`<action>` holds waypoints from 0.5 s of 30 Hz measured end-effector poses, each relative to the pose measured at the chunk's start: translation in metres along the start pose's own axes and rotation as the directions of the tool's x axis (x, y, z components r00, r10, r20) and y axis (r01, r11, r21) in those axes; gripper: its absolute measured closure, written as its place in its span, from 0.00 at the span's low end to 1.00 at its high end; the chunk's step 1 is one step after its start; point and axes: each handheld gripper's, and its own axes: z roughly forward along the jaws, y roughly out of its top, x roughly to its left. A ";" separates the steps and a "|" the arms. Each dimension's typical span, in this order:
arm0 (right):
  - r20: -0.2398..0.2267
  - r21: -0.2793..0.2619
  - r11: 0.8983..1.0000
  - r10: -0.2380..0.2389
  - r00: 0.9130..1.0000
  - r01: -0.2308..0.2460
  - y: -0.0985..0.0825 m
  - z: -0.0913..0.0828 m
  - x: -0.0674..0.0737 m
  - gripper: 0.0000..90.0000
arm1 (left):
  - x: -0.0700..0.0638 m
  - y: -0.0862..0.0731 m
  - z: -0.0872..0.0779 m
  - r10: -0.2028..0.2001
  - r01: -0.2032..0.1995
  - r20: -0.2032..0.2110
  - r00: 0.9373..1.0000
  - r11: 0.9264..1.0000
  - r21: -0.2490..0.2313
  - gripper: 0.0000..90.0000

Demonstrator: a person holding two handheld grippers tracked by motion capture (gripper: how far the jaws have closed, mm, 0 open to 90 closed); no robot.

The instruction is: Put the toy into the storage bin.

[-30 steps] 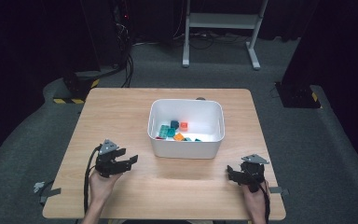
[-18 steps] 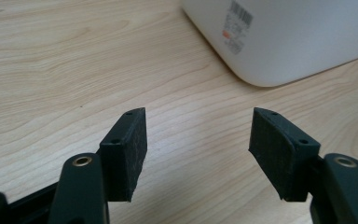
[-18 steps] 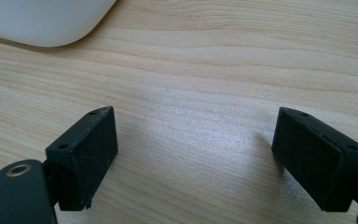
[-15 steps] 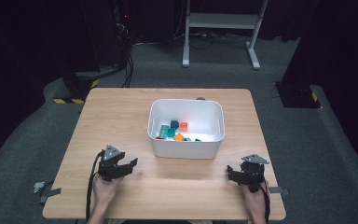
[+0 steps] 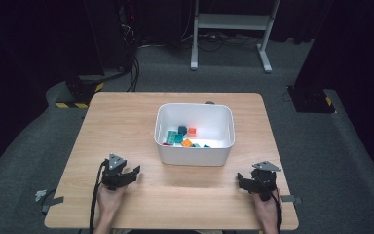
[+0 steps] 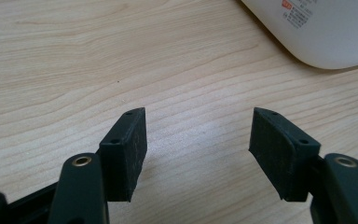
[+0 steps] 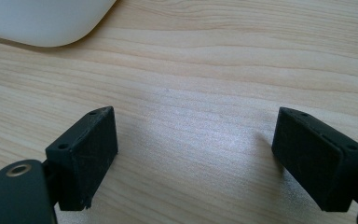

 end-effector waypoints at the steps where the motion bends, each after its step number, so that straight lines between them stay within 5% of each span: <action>1: 0.000 0.000 1.000 0.000 1.000 0.000 0.000 0.000 0.000 0.15 | 0.000 0.000 0.001 0.003 -0.003 -0.002 1.000 1.000 0.001 0.41; 15: 0.000 0.000 1.000 0.001 1.000 -0.001 0.000 0.000 0.000 0.15 | -0.002 -0.003 0.009 0.024 -0.023 -0.018 1.000 0.999 0.044 0.35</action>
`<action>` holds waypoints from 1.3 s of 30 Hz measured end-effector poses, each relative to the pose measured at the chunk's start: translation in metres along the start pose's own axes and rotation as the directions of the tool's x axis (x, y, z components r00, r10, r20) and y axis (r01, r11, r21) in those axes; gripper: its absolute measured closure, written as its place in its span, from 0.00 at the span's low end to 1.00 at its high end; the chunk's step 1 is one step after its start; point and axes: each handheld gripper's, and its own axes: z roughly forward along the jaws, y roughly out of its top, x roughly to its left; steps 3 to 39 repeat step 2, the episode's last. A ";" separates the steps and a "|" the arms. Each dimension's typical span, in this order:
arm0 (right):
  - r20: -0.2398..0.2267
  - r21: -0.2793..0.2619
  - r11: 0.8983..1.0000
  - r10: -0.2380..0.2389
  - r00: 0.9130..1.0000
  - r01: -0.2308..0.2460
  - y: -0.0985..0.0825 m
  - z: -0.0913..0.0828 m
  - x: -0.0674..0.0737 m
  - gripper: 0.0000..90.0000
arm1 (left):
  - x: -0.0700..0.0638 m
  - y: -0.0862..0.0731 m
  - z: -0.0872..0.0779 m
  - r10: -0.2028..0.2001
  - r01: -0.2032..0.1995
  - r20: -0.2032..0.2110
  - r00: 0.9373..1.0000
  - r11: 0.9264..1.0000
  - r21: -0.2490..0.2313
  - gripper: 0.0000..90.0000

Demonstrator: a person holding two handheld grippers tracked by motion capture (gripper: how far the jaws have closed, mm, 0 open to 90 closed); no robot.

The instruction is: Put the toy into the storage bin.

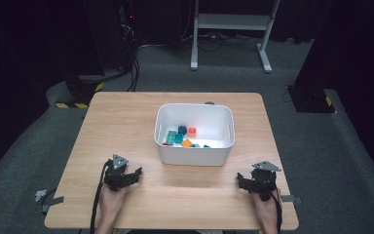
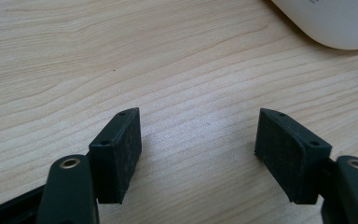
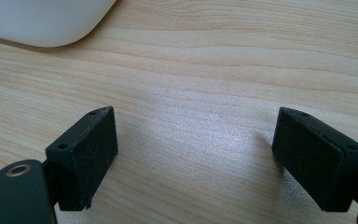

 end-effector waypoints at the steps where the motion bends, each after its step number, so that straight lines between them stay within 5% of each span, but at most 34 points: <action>1: 0.000 0.000 1.000 0.000 1.000 0.000 0.000 0.000 0.000 0.15 | 0.000 0.000 0.000 0.000 0.000 0.000 1.000 1.000 0.001 0.34; 39: 0.000 0.000 1.000 0.000 1.000 0.000 0.000 0.000 0.000 0.15 | 0.000 0.001 0.001 -0.001 0.001 0.001 1.000 1.000 0.002 0.33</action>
